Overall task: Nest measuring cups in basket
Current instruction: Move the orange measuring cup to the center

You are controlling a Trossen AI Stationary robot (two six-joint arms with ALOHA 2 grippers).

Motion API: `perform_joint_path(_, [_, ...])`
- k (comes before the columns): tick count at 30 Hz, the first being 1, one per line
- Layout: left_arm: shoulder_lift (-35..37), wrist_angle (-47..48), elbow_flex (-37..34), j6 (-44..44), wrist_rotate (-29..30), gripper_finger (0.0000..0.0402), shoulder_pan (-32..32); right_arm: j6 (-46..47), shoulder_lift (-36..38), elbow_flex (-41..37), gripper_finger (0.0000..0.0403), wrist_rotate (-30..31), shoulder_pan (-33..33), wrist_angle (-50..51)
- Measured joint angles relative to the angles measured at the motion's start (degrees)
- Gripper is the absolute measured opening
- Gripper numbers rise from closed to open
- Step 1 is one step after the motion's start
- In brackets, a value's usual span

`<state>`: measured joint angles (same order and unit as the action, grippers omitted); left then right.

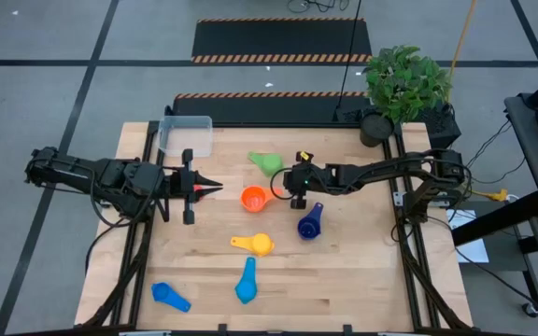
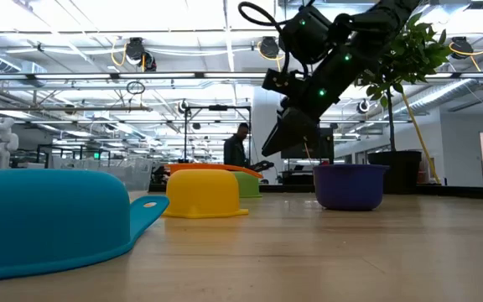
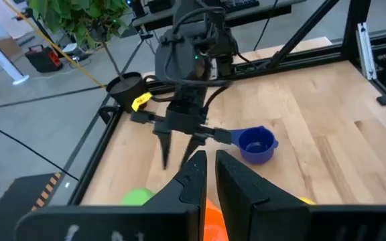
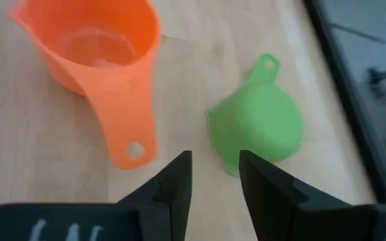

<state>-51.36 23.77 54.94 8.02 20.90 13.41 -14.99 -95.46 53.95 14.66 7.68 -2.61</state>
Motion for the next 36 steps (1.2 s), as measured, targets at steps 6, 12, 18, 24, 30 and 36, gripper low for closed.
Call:
perform_joint_path(6, [0.0,-0.1,0.0,1.3,6.8,0.0037,-0.3,1.2,-3.4,0.0,0.0096,-1.3,0.9,-3.5])
perform_joint_path(12, [0.0,-0.1,0.0,1.8,8.2,0.0037,-2.4,2.1,-5.6,-0.1,0.0088,-1.5,0.9,-4.8])
perform_joint_path(18, [0.0,-0.1,0.0,3.2,8.2,0.0037,-5.6,2.3,-5.5,-0.1,0.0088,-7.2,0.9,-5.5])
perform_joint_path(24, [-0.7,-1.3,0.0,3.9,14.0,0.0037,-10.6,3.6,-5.5,-0.1,0.0088,-8.8,0.9,-5.2])
perform_joint_path(30, [-4.1,-2.6,0.0,3.4,19.3,0.0037,-15.1,4.1,-5.5,-0.1,0.0088,-10.5,0.7,-4.6])
perform_joint_path(36, [-11.4,-7.2,0.0,4.0,19.2,0.0037,-20.2,4.9,-5.3,-0.1,0.0088,-13.4,0.7,-4.2])
